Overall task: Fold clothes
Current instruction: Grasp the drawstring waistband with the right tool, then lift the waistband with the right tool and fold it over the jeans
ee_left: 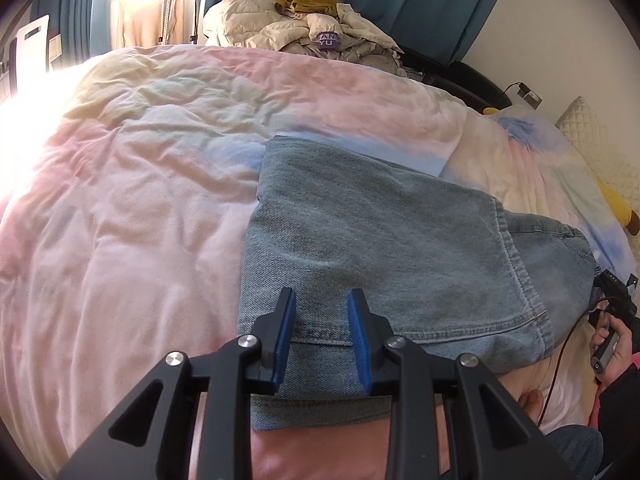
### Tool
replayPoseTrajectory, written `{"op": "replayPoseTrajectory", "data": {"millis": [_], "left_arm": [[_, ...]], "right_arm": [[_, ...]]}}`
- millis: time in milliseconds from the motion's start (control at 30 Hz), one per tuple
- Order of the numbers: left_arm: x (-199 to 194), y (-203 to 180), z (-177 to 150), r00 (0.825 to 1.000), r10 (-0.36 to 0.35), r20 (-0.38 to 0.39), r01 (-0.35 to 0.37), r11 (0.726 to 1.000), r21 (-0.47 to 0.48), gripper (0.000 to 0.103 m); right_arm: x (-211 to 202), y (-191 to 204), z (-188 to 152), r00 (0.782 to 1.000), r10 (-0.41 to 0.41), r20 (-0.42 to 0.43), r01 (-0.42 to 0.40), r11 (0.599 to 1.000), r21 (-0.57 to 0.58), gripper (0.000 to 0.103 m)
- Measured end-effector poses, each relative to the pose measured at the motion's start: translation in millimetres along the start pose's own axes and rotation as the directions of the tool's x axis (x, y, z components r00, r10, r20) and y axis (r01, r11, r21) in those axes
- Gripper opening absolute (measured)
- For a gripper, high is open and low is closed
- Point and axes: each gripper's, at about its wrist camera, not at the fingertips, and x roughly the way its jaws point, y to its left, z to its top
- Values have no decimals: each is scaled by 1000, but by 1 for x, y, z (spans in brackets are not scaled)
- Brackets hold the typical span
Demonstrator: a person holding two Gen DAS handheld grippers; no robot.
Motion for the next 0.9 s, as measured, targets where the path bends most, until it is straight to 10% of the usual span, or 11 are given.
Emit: {"op": "replayPoseTrajectory", "data": {"millis": [133,367,700,900], "left_arm": [[-7,-1,1,999,-41,3,41,999,-11,27],[-30,5,2,997,-69,45,70,997,-21,27],[-54,39,8,991,-71,114,89,983,-159,27],[-59,57,11,987,-101,124,125,971,-204,27]], "right_arm": [[-31,50,-6,996,13,84,-2,992,-127,27],[-86,178,-58,971,104,215,-5,908,-419,26],[-100,328,-207,954,271,129,-84,655,-751,23],[-39,357,-334,990,134,-45,-102,455,-885,22]]}}
